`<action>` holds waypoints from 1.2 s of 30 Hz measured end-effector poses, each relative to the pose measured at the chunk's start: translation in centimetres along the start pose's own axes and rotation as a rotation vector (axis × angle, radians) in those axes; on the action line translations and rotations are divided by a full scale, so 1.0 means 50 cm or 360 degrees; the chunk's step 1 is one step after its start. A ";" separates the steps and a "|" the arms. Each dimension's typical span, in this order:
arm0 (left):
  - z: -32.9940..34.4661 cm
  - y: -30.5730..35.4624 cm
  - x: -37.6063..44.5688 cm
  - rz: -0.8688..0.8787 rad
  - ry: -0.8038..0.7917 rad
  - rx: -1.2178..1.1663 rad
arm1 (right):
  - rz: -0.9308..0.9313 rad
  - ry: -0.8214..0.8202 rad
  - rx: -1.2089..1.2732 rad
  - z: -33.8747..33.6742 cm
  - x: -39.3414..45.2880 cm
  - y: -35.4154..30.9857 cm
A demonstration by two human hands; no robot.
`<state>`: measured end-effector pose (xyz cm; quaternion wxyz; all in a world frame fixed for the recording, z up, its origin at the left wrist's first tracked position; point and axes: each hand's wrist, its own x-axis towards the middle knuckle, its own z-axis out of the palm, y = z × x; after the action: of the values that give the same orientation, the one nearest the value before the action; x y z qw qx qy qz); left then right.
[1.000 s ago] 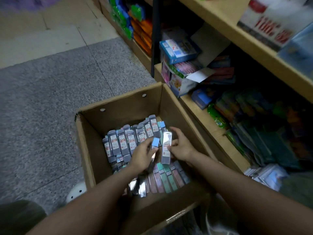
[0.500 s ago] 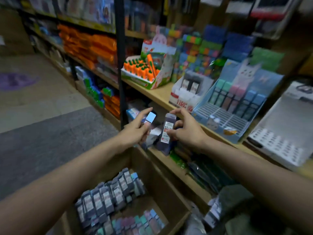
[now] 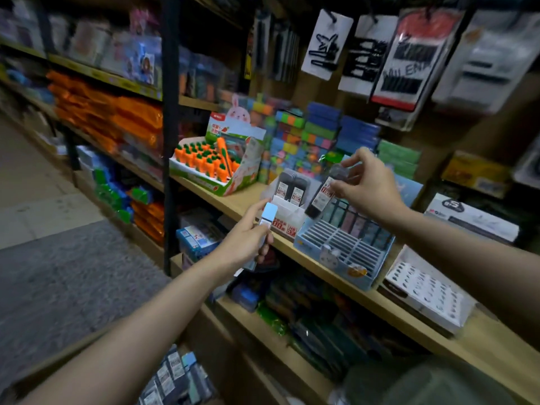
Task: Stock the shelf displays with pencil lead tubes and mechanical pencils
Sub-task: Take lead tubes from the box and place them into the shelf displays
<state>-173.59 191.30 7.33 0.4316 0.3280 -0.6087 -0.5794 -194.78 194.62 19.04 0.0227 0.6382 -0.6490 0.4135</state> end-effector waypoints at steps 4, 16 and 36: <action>-0.006 -0.007 0.040 0.0003 0.0023 -0.0053 | -0.0008 0.0157 -0.0089 0.022 0.074 0.001; -0.013 -0.064 0.097 -0.0020 0.0191 -0.0039 | -0.0004 0.0047 -0.0258 0.150 0.148 0.025; 0.045 -0.042 0.071 0.0069 0.0014 -0.0117 | 0.0035 -0.0500 0.0085 0.111 -0.025 0.018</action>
<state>-177.28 188.81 5.89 0.4584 0.3012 -0.5920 -0.5905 -192.57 192.36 14.24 -0.1008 0.6882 -0.6403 0.3259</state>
